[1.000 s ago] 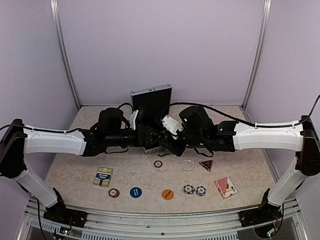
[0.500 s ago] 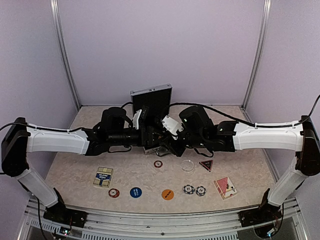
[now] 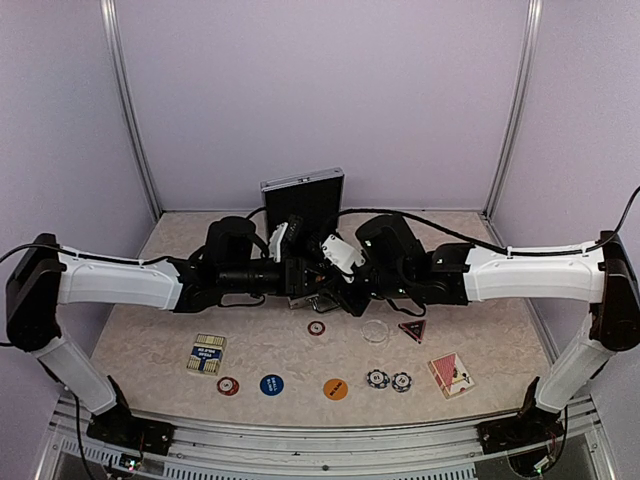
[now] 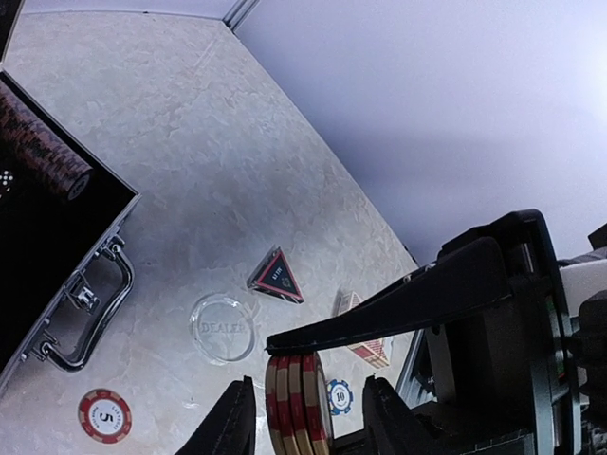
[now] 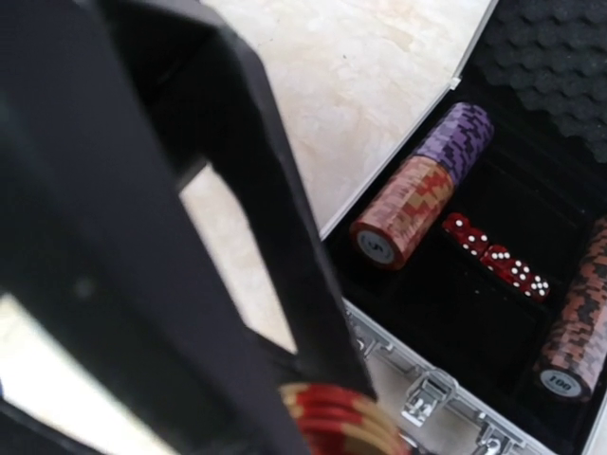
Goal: Pack up texas hold em set
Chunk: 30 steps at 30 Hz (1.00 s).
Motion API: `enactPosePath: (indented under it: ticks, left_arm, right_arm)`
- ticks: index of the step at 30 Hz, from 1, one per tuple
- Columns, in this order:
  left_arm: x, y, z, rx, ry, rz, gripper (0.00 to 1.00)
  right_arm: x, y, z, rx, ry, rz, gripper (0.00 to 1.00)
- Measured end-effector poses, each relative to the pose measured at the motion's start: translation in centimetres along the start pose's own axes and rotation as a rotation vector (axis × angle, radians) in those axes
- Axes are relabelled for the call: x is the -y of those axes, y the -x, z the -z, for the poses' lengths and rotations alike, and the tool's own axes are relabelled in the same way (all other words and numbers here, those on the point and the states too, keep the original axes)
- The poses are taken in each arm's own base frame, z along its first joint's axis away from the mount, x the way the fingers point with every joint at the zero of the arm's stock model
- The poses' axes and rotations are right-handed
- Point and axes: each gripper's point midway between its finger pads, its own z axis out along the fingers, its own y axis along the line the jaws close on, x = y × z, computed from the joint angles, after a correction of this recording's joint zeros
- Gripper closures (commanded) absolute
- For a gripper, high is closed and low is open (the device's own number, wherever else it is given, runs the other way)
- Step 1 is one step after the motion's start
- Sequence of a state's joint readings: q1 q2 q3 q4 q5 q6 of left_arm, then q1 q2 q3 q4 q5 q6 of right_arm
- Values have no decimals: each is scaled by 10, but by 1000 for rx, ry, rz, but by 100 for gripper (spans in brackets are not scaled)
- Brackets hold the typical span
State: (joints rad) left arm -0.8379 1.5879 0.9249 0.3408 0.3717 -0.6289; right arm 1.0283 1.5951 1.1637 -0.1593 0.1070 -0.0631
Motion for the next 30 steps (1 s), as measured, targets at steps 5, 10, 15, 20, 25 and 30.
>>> enactPosePath:
  ticks: [5,10,15,20,25,30]
  left_arm:
    - [-2,-3,-2,-9,0,5,84]
    - [-6,-3,-4,-5,15,33,94]
    - [-7,-3,-5,-11,22,38,97]
    - [-7,-1,-6,-18,34,4,98]
    - [-4,13,-6,-20,65,-83,98]
    - [-15,33,0,-1,142,-170,98]
  right_arm:
    - [-2,-2,-2,-6,4,3,100]
    - [0,-4,-5,-14,-15,8,100]
    - [1,-5,-5,-19,-24,10,74]
    - [1,-5,-6,-19,-29,11,22]
    - [1,-4,-5,-16,-30,6,0]
    - [4,6,7,14,-37,-7,0]
